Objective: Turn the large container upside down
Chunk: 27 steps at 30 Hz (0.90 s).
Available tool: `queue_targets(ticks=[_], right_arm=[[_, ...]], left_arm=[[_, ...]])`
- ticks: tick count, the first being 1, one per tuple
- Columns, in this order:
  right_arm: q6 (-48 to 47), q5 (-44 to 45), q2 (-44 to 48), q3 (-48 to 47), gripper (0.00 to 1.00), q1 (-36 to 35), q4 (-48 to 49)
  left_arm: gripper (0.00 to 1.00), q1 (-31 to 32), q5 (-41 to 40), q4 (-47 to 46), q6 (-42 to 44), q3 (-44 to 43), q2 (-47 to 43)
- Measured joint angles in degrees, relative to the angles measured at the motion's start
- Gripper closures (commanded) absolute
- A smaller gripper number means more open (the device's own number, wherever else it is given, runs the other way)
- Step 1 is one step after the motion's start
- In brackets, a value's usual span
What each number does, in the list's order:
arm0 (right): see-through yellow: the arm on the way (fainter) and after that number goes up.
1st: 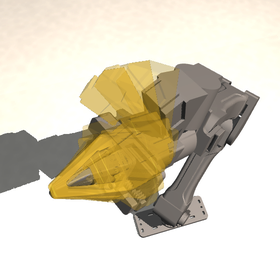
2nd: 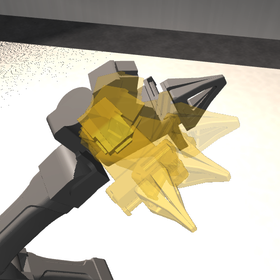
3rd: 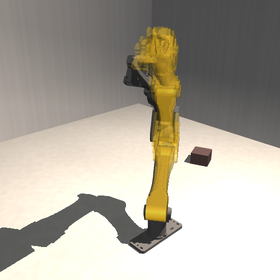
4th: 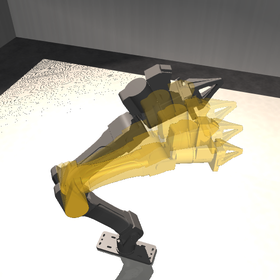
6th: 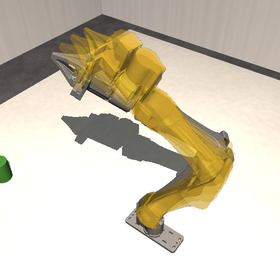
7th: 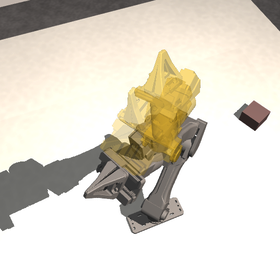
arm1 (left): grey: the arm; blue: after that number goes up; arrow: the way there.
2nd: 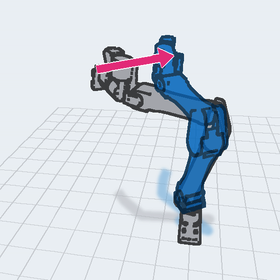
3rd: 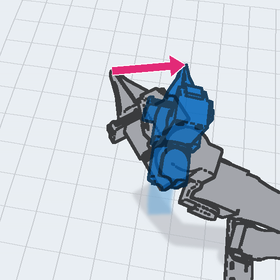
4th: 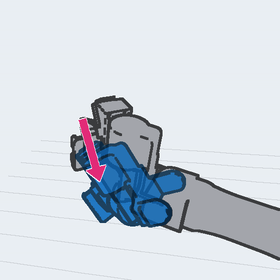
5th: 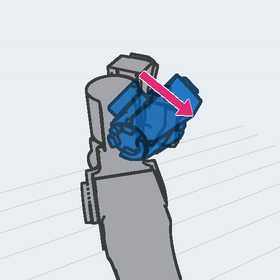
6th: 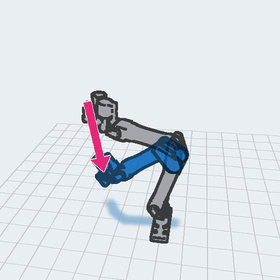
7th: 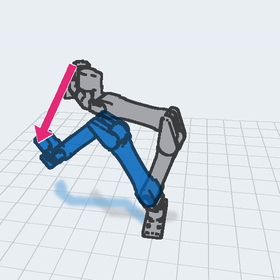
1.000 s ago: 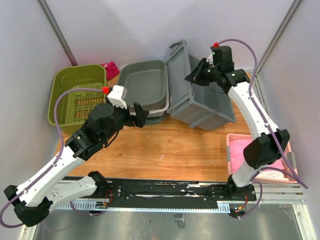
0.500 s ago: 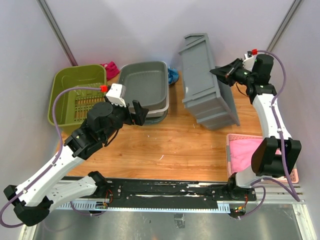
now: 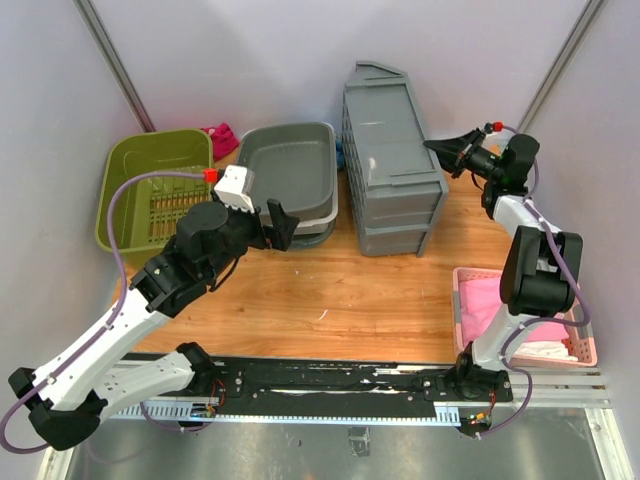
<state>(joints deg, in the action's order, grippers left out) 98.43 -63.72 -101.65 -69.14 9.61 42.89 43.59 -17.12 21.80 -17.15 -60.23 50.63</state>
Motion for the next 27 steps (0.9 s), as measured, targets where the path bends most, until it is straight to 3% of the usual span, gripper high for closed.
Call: queue_targets(ticks=[2, 4, 6, 11, 19, 27], right_arm=[[-0.7, -0.3, 0.3, 0.4, 0.93, 0.0, -0.7], [-4.9, 0.0, 1.7, 0.2, 0.73, 0.0, -5.9], [-13.1, 1.4, 3.7, -1.9, 0.58, 0.1, -17.2], [-39.1, 11.0, 6.5, -15.4, 0.41, 0.0, -50.2], [-65.8, 29.8, 7.0, -31.5, 0.31, -3.5, -79.6], [-80.5, 50.2, 6.6, -41.2, 0.39, -14.9, -89.3]], left_arm=[[0.01, 0.0, 0.0, 0.1, 0.0, -0.2, 0.2], [0.01, 0.0, 0.0, 0.2, 0.0, -0.4, 0.5], [0.01, 0.0, 0.0, 0.3, 0.0, -0.5, 0.9], [0.01, 0.0, 0.0, 0.7, 0.0, -0.5, 1.7], [0.01, 0.0, -0.2, 0.6, 0.0, -0.5, 2.1], [0.01, 0.0, -1.6, 0.4, -0.5, -0.2, 1.7]])
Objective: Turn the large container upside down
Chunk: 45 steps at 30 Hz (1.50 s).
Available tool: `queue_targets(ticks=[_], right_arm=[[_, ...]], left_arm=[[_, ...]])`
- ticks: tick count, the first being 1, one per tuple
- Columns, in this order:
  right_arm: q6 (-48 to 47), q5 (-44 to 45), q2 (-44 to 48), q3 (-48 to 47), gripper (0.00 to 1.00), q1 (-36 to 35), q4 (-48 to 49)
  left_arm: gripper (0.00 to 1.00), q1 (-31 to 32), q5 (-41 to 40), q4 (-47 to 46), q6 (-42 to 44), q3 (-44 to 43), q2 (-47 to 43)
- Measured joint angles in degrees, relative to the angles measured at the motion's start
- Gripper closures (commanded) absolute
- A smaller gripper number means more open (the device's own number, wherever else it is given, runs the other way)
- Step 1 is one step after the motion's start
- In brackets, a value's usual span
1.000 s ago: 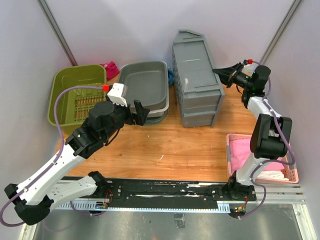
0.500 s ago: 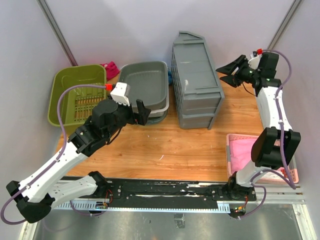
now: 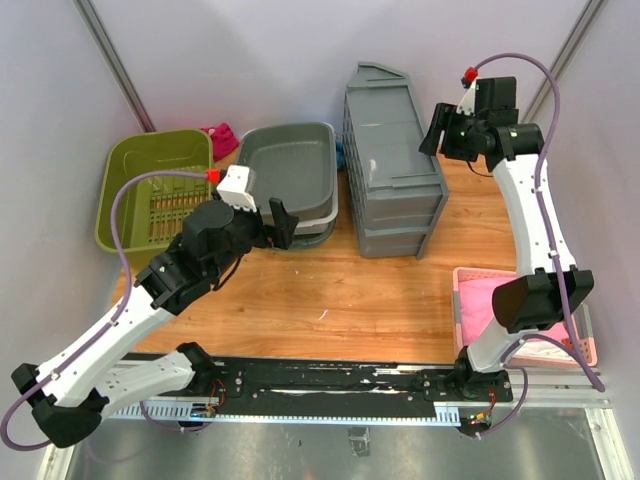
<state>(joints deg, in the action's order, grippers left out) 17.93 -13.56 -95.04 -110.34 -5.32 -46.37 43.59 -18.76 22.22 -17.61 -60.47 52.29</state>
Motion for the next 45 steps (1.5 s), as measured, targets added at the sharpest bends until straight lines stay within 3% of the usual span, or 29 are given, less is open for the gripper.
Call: queue_targets(ticks=[5, 9, 14, 15, 20, 25, 29, 32, 34, 36, 39, 45], right_arm=[[-4.7, 7.9, -4.3, -5.1, 0.58, -1.9, -3.9], [-6.2, 8.8, -8.1, -8.8, 0.63, -1.9, -4.8], [-6.4, 7.5, -8.4, -9.2, 0.98, -2.1, -4.9], [-6.5, 6.9, -8.3, -9.1, 0.99, -2.0, -4.8], [-5.5, -1.5, -5.6, -3.1, 0.99, 2.8, 0.1], [-3.9, -15.0, -3.4, 5.0, 0.99, 16.4, 5.9], [-4.7, -19.6, -5.2, 6.9, 0.98, 25.3, 2.6], [-6.4, -17.4, -7.2, 6.0, 0.86, 27.8, -2.0], [-7.3, -14.0, -8.2, 5.1, 0.63, 28.6, -4.7], [-7.7, -8.9, -8.8, 4.0, 0.53, 28.8, -7.3], [-7.7, -2.9, -8.9, 1.7, 0.45, 29.4, -9.6], [-7.1, 3.2, -7.0, -0.8, 0.44, 29.2, -10.4]], left_arm=[[0.01, 0.0, -1.8, -0.5, -0.8, 1.6, -2.2], [0.01, 0.0, -2.7, -0.7, -0.9, 1.7, -2.9], [0.01, 0.0, -3.1, -0.7, -1.0, 2.3, -3.0], [0.01, 0.0, -3.1, -0.7, -1.0, 2.3, -3.0], [0.01, 0.0, -3.0, -0.7, -1.0, 2.3, -3.0], [0.01, 0.0, -2.8, -0.7, -0.9, 2.3, -2.6], [0.01, 0.0, -2.2, -0.7, -0.9, 2.3, -1.0], [0.01, 0.0, -2.0, -0.7, -0.8, 1.9, 0.7], [0.01, 0.0, -1.9, -0.9, -0.7, 1.5, 1.6], [0.01, 0.0, -1.6, -1.0, -0.7, 1.0, 2.1], [0.01, 0.0, -1.2, -1.5, -0.7, 0.7, 2.3], [0.01, 0.0, -0.6, -1.5, -1.4, 0.7, 2.3]])
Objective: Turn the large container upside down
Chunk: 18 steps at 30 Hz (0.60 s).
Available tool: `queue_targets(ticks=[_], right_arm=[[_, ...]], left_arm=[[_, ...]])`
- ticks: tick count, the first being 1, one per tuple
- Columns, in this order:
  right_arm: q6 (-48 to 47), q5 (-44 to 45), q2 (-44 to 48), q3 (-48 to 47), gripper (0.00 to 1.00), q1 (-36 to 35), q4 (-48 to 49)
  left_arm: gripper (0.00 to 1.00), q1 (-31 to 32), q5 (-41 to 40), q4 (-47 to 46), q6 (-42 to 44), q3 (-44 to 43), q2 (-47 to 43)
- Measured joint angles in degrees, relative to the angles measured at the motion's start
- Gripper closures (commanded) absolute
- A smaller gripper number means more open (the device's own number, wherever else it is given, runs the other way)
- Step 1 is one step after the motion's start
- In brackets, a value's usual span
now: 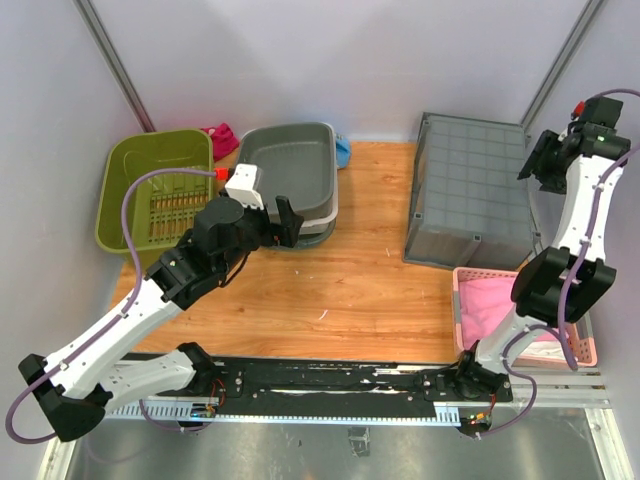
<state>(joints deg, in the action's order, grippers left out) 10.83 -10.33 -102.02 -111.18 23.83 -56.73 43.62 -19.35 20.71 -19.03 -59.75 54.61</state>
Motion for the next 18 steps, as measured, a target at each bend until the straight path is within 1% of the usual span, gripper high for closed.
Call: queue_targets(ticks=[2, 4, 6, 8, 9, 11, 12, 15, 18], right_arm=[[0.2, 1.4, 1.9, 0.0, 0.44, -1.2, 0.0], [0.4, 3.5, 4.1, 0.0, 0.44, -4.6, 0.3], [0.4, 6.1, 6.1, 0.0, 0.45, -10.8, 1.1], [0.5, 8.0, 7.3, -0.1, 0.45, -20.2, 2.5], [0.6, 8.4, 7.3, -0.1, 0.45, -23.6, 3.1], [1.2, 8.1, 6.3, -0.1, 0.46, -31.6, 4.5], [1.4, 7.8, 5.4, -0.1, 0.46, -34.4, 5.0], [2.5, 7.9, 1.4, -0.1, 0.47, -39.4, 6.1], [3.4, 8.5, -3.8, -0.1, 0.47, -42.0, 6.1]], left_arm=[[0.01, 0.0, 0.0, 0.0, -0.4, 0.0, 0.0], [0.01, 0.0, 0.0, 0.0, -0.7, 0.0, 0.0], [0.01, 0.0, 0.0, 0.0, -0.8, 0.0, 0.0], [0.01, 0.0, 0.0, 0.0, -0.9, 0.0, 0.0], [0.01, 0.0, 0.0, 0.0, -1.0, 0.0, 0.0], [0.01, 0.0, 0.0, 0.0, -1.0, 0.0, 0.0], [0.01, 0.0, 0.0, 0.0, -1.0, 0.1, 0.0], [0.01, 0.0, -0.2, 0.1, -1.0, 0.3, -0.3], [0.01, 0.0, -0.6, 0.7, -1.0, 0.5, -1.0]])
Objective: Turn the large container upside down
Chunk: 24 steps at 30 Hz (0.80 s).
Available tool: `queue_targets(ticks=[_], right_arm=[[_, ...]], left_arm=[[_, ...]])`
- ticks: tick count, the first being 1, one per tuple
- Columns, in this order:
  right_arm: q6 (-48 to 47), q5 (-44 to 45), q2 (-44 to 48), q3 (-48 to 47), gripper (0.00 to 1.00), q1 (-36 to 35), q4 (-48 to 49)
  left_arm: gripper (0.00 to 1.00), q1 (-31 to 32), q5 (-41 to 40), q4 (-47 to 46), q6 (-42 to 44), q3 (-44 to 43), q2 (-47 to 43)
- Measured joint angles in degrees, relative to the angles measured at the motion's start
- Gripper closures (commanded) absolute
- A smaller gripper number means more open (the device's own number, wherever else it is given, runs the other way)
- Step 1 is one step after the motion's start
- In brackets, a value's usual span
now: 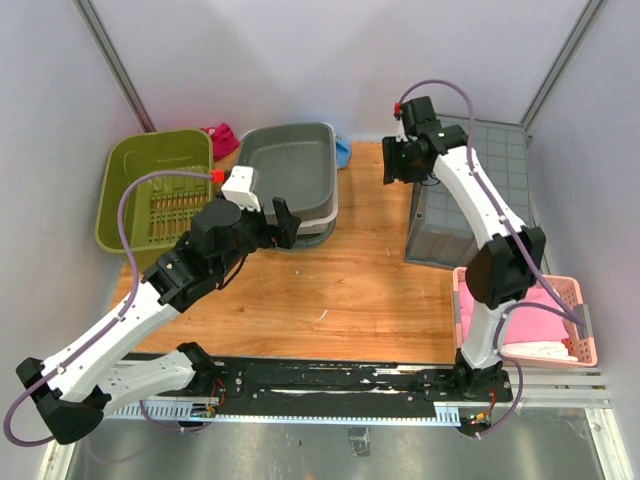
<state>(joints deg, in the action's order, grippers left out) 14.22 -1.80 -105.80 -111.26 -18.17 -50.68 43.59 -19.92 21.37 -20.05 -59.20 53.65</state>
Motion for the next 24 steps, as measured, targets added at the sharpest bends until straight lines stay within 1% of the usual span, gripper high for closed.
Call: queue_targets(ticks=[3, 6, 10, 16, 19, 24], right_arm=[[0.7, 2.8, -4.7, 0.1, 0.46, -0.7, -0.8], [0.6, 7.6, -6.8, 0.8, 0.46, -0.7, -1.7], [0.2, 13.7, -6.8, 1.9, 0.45, 0.2, -2.6], [-0.5, 18.4, -6.5, 3.8, 0.43, 2.4, -2.1], [-0.7, 21.0, -6.4, 5.0, 0.42, 4.7, -2.5], [-1.0, 22.5, -6.4, 5.2, 0.43, 8.5, -2.8]], left_arm=[[0.01, 0.0, -0.5, 1.1, 0.0, -0.1, -0.3], [0.01, 0.0, -1.0, 2.8, 0.0, -0.3, -0.1], [0.01, 0.0, -1.0, 4.3, 0.1, -1.0, 0.5], [0.01, 0.0, -1.0, 4.6, 0.1, -1.2, 1.3], [0.01, 0.0, -0.7, 4.7, 0.1, -1.2, 1.3], [0.01, 0.0, 0.3, 5.0, 0.0, -1.2, 1.5]])
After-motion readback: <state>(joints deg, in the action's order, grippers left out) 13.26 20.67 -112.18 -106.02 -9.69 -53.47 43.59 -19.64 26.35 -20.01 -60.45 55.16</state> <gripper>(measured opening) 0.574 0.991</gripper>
